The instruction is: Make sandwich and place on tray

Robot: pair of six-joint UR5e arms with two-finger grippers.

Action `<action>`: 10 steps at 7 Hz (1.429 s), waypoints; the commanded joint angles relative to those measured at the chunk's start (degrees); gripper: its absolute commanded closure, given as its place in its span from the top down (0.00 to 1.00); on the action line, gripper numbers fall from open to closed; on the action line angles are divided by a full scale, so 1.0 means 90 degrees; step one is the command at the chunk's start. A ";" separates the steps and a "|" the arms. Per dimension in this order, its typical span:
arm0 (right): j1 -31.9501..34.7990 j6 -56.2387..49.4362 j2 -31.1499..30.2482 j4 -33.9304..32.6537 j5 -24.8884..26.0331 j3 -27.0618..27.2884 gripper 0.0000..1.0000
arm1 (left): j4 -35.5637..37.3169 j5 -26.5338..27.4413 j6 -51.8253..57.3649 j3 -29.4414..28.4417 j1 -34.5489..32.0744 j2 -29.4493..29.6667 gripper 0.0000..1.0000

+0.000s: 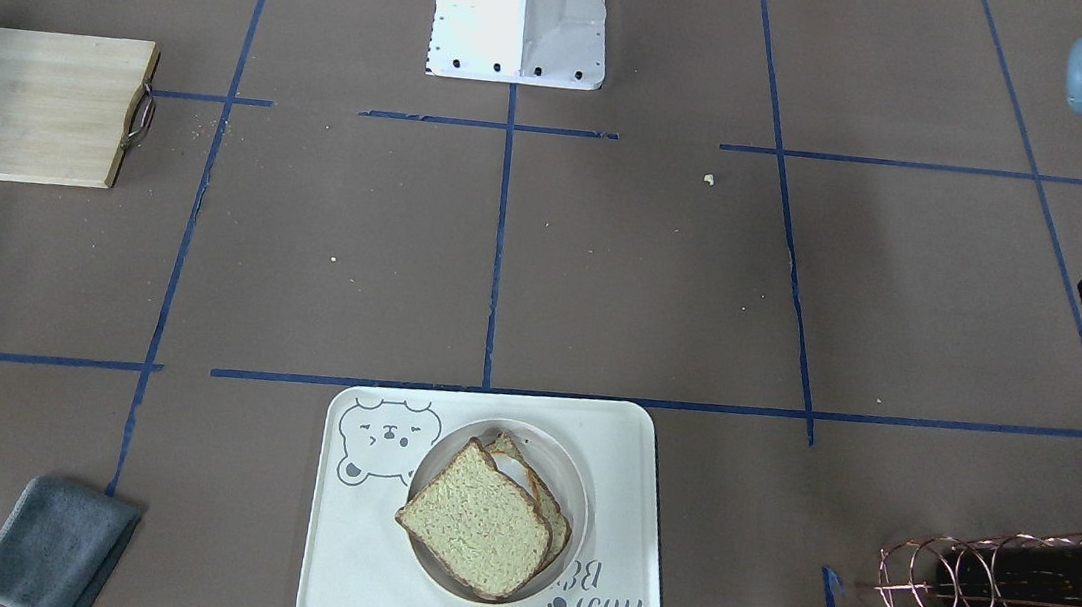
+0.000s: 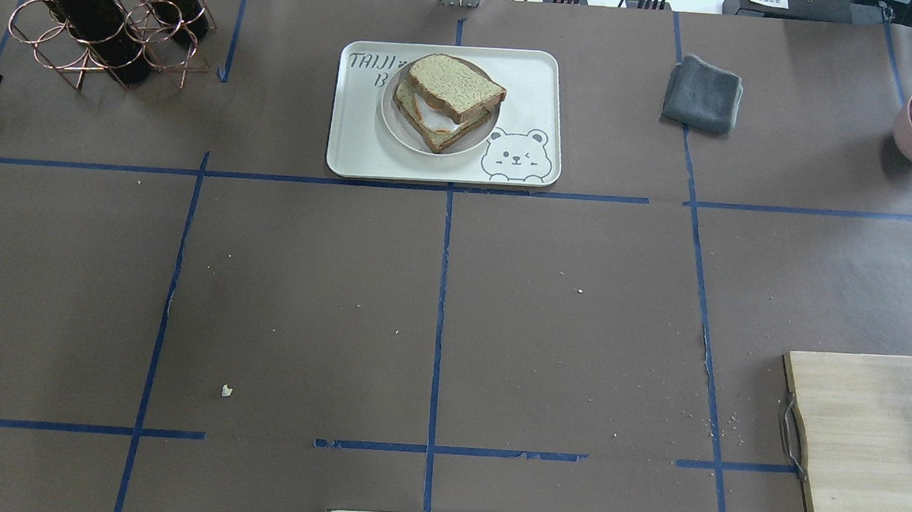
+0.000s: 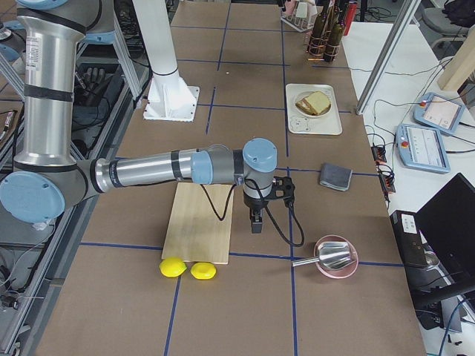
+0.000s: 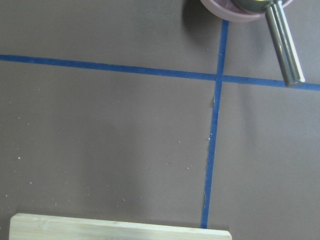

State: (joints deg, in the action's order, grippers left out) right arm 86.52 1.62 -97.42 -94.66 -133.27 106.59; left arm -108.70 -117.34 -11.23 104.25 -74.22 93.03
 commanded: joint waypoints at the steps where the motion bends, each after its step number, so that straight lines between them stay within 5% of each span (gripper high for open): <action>1: 0.0240 -0.0288 -0.0045 0.0000 -0.0424 -0.0193 1.00 | 0.0417 -0.0523 0.1041 -0.0340 -0.0473 -0.0258 1.00; 4: 0.0319 -0.0239 -0.0045 0.0010 -0.0397 -0.0104 1.00 | 0.0757 -0.0897 0.1092 -0.0567 -0.0726 -0.0649 1.00; 6: 0.0319 -0.0210 -0.0055 -0.0009 -0.0475 -0.0193 1.00 | 0.1704 -0.1773 0.1227 -0.0500 -0.1379 -0.0678 1.00; 10: 0.0329 -0.0210 -0.0103 -0.0049 -0.0485 -0.0378 1.00 | 0.2244 -0.1835 0.2166 -0.0587 -0.1470 -0.1010 1.00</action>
State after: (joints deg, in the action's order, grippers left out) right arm 89.41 -0.30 -98.08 -94.98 -137.62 103.46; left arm -88.95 -133.66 7.45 99.07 -87.17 84.99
